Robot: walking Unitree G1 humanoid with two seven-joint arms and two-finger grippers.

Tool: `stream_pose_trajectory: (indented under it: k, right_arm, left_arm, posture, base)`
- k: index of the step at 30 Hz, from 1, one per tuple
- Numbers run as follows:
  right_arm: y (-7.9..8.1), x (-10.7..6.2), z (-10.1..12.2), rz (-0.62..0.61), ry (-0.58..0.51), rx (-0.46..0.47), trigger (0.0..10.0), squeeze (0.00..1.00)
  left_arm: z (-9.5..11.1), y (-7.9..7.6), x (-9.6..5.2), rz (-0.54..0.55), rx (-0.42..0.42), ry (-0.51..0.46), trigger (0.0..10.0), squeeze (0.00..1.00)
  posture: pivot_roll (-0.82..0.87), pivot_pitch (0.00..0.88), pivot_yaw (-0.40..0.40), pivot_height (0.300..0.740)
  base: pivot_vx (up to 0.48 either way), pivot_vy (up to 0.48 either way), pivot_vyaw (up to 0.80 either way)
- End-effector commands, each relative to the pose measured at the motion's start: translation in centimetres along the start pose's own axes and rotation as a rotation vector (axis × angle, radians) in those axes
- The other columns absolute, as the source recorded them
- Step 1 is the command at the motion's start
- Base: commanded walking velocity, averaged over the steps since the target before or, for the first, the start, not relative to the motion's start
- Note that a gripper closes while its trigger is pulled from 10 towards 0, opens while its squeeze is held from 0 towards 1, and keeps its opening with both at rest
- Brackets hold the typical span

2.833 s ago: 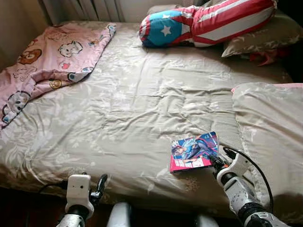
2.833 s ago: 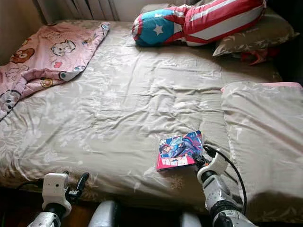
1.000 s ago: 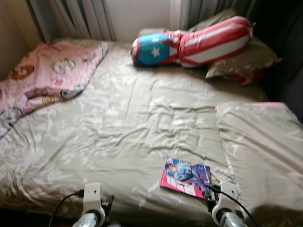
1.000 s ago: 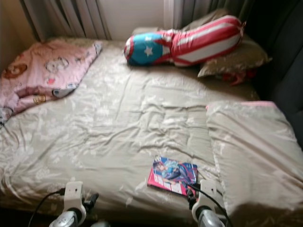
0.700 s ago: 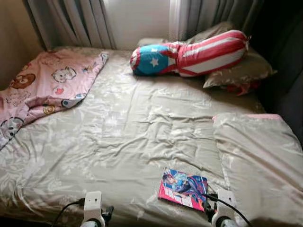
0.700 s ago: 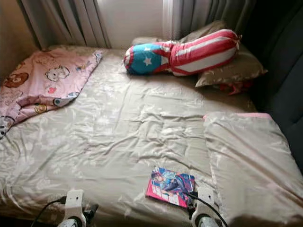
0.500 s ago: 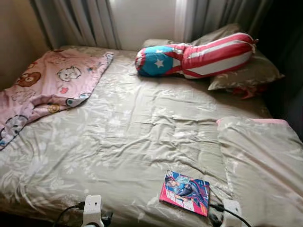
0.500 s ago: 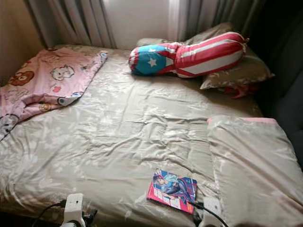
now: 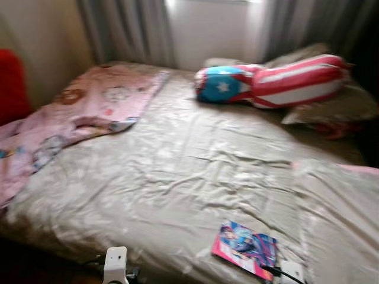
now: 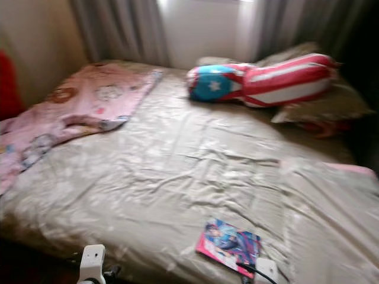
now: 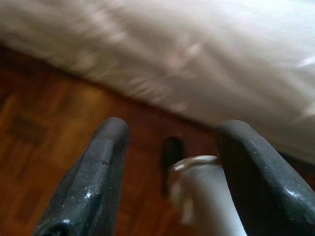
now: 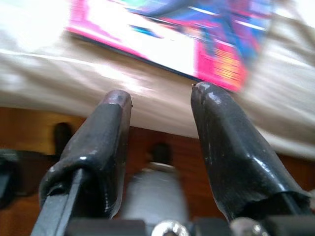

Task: Clean up the room

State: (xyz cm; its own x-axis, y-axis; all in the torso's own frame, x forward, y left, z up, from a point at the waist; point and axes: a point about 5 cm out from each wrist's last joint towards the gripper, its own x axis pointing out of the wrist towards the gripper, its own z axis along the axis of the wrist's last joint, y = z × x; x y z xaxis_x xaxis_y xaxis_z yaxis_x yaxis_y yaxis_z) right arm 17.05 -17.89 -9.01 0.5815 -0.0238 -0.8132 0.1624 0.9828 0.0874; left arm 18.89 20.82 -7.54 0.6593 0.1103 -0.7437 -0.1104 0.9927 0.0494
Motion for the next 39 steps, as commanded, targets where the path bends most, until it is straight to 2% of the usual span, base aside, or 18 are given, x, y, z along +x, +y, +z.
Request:
stream_pose_trajectory:
  k: [1, 4, 7, 15, 34, 39]
  right_arm:
    - [-0.7, -0.2, -0.8, -0.024, 0.026, -0.002, 10.0, 0.00]
    - [-0.4, -0.3, -1.3, -0.013, 0.045, 0.035, 10.0, 0.00]
    - [-0.5, -0.3, -1.5, -0.015, 0.049, 0.032, 10.0, 0.00]
    - [-1.9, -0.6, -1.9, -0.044, 0.059, 0.045, 10.0, 0.00]
    - [-2.7, -0.5, -0.8, -0.048, 0.034, 0.064, 10.0, 0.00]
    - [-3.4, -0.7, -1.1, -0.056, 0.035, 0.071, 10.0, 0.00]
  left_arm:
    - [-0.6, -0.1, -0.1, -0.007, 0.028, 0.032, 10.0, 0.00]
    - [-0.8, 0.2, -0.2, 0.001, 0.037, 0.043, 10.0, 0.00]
    - [-0.9, 0.4, -0.2, 0.005, 0.037, 0.048, 10.0, 0.00]
    - [-1.2, 0.9, -0.3, 0.017, 0.048, 0.064, 10.0, 0.00]
    - [-1.0, 1.0, -0.2, 0.034, 0.056, 0.063, 10.0, 0.00]
    - [-0.8, 1.0, -0.2, 0.034, 0.062, 0.059, 10.0, 0.00]
  posture:
    - [-0.05, 0.000, 0.012, 0.740]
    - [-0.06, 0.000, 0.021, 0.740]
    - [-0.06, 0.000, 0.022, 0.740]
    - [-0.06, 0.000, 0.016, 0.740]
    - [-0.03, 0.000, -0.004, 0.740]
    - [-0.02, 0.000, -0.004, 0.740]
  base:
    - [0.000, 0.000, 0.80]
    - [0.000, 0.000, 0.53]
    - [0.000, 0.000, 0.00]
    - [0.000, 0.000, 0.00]
    - [0.000, 0.331, 0.00]
    - [0.000, 0.333, 0.00]
